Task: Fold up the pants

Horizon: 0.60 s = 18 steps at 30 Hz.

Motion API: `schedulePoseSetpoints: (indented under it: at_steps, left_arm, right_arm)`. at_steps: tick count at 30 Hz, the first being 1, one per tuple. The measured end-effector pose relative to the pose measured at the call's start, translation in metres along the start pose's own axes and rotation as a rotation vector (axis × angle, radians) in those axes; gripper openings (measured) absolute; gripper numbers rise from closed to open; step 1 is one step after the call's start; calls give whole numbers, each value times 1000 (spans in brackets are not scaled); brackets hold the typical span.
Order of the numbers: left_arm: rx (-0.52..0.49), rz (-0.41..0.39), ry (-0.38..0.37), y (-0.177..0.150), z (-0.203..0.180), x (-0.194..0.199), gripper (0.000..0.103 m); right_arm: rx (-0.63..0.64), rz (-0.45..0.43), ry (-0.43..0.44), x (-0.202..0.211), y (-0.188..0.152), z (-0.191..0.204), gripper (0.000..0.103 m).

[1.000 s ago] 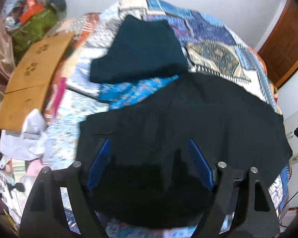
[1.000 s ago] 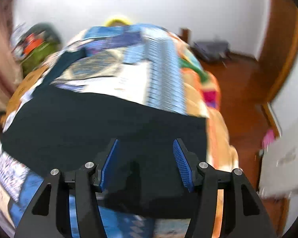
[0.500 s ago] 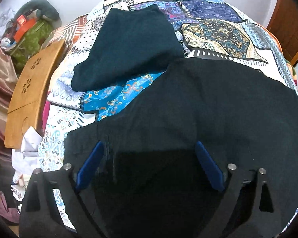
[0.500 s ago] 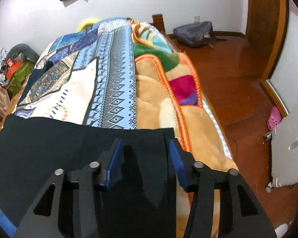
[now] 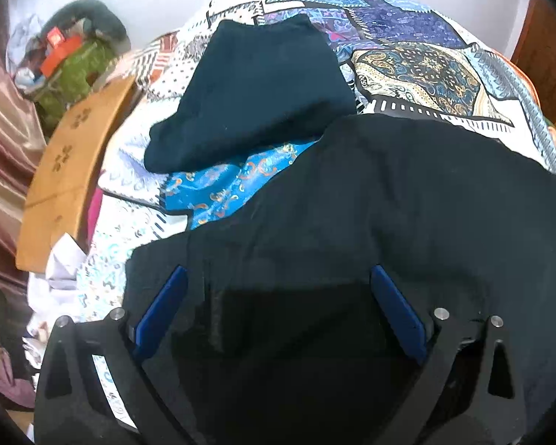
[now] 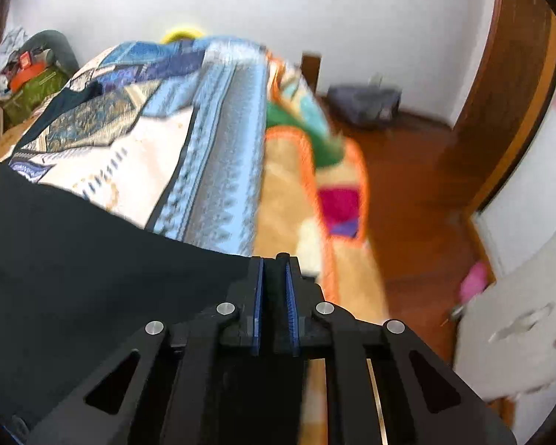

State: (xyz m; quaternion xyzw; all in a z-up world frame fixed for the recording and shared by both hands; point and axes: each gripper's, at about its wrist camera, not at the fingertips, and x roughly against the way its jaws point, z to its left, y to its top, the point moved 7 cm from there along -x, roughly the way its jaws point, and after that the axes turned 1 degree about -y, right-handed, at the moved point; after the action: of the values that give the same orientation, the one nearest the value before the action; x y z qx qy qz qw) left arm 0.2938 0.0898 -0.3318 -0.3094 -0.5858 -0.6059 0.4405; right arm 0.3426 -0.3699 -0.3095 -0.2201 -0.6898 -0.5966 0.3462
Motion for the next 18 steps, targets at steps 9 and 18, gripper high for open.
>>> schedulePoseSetpoints:
  at_steps: [9,18]
  left_arm:
    - [43,2,-34,-3,5,-3,103]
    - [-50,-24,-14,7,-3,20,103]
  right_arm:
    - [5,161,5,-52,-3,3,11]
    - [-60,95,131,6,23,25,48]
